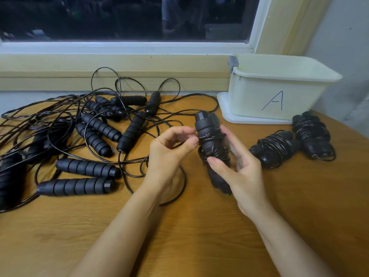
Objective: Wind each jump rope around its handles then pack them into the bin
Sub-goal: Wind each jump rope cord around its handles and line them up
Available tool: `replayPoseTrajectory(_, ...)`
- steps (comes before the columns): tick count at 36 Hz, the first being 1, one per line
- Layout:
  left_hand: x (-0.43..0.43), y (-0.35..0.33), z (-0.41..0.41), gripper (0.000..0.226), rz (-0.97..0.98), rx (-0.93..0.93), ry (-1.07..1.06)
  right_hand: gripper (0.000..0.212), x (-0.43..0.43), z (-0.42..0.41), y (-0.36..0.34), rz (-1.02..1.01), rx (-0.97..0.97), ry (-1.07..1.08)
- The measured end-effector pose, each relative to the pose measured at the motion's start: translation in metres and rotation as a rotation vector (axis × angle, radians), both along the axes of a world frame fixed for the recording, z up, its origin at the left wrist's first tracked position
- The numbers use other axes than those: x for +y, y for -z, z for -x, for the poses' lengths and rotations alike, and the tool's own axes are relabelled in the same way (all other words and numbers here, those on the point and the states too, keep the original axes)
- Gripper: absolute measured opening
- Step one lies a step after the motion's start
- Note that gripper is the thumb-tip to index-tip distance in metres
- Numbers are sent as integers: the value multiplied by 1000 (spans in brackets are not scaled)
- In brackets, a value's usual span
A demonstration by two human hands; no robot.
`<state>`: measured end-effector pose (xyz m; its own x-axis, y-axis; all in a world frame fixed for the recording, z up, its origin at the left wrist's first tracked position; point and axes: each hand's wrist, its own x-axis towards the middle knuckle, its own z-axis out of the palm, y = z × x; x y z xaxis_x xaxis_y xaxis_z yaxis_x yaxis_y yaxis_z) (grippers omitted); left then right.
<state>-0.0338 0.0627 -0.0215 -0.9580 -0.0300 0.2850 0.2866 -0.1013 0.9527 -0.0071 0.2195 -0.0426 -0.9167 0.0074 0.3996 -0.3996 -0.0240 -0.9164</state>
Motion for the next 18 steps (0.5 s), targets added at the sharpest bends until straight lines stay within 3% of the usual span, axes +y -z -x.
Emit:
replayPoseTrajectory(4,1,2,4,51,-117,-97,29,65,0,-2,-3,55,-53,-76)
replayPoseTrajectory(7,-3,-2,4,66,-103,-215,166,62,1,-3,-4,66,-75,-122)
replayPoseTrajectory(11,-3,-2,1,47,15,-177,265,62,2,-2,-3,45,-74,-162)
replayPoseTrajectory(18,0,0,2,35,-59,-186,159,60,-1,4,7,-123,19,-32)
